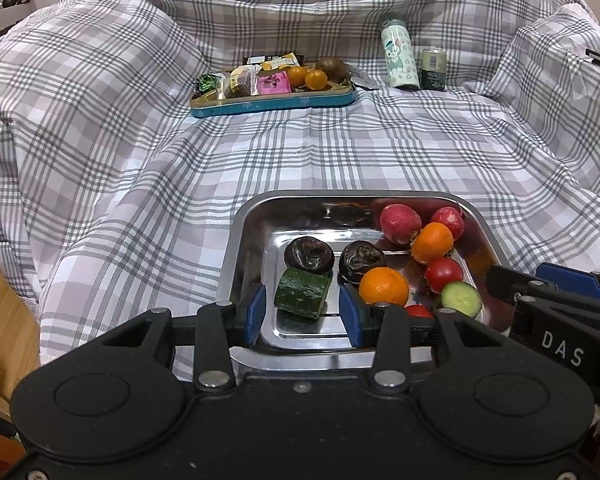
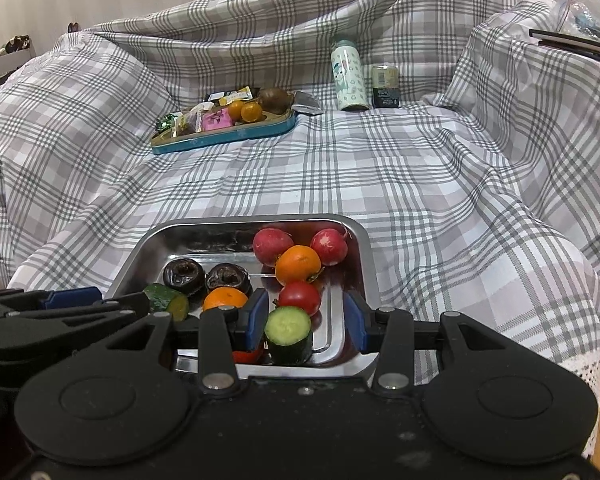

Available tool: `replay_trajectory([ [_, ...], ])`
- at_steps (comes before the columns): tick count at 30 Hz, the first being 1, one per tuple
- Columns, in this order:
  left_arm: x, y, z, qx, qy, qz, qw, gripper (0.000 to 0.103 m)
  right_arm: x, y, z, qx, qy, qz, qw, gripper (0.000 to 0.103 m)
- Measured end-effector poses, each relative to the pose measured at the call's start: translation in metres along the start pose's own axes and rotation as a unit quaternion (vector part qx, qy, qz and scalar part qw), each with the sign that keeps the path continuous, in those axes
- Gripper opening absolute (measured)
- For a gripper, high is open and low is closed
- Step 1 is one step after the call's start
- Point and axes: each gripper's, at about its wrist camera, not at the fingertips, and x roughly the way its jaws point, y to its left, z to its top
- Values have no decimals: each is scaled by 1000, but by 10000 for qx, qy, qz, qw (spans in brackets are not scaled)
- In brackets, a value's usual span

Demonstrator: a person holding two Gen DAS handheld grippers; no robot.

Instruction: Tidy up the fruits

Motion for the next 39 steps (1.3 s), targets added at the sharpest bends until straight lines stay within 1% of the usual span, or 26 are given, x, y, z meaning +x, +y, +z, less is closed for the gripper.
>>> replay_trajectory([
  [12, -8, 1, -3, -72, -87, -14, 9999, 50, -5, 6, -5, -43, -9, 27, 10000, 44],
  [21, -8, 3, -4, -152, -70, -30, 9999, 50, -3, 7, -7, -54, 59, 29, 10000, 44],
  [39, -7, 2, -4, -133, -12, -101, 9999, 50, 0, 4, -8, -25, 187, 56, 9998, 45],
])
